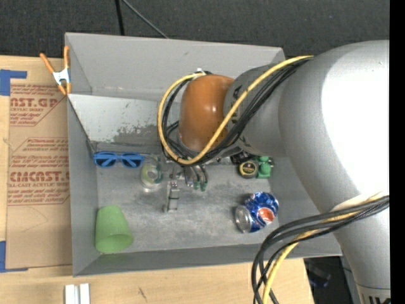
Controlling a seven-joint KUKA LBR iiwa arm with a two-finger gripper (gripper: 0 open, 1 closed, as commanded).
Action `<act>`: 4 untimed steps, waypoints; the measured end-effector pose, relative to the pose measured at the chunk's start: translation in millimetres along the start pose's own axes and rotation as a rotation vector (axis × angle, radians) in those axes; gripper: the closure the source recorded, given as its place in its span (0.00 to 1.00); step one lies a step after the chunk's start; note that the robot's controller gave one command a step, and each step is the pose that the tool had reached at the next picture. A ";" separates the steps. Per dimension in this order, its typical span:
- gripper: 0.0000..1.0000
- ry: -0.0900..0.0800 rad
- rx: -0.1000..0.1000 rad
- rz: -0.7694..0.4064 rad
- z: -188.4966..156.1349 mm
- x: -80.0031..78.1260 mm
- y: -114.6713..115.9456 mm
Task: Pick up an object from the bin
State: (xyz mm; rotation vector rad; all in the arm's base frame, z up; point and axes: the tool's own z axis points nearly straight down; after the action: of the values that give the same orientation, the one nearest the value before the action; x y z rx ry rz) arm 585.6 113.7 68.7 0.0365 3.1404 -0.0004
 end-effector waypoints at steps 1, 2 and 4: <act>0.00 -0.001 -0.002 0.076 -1.2 -2.6 -11.0; 0.00 0.005 0.006 0.299 0.2 -6.3 30.4; 0.00 0.001 0.002 0.298 -0.5 -6.9 31.6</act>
Offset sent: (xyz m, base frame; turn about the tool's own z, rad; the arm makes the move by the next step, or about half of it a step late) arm 0.0022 -0.0123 0.0013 0.0776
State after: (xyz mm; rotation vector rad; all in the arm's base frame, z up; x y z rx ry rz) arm 593.3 145.1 69.2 0.5016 3.1009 -0.0036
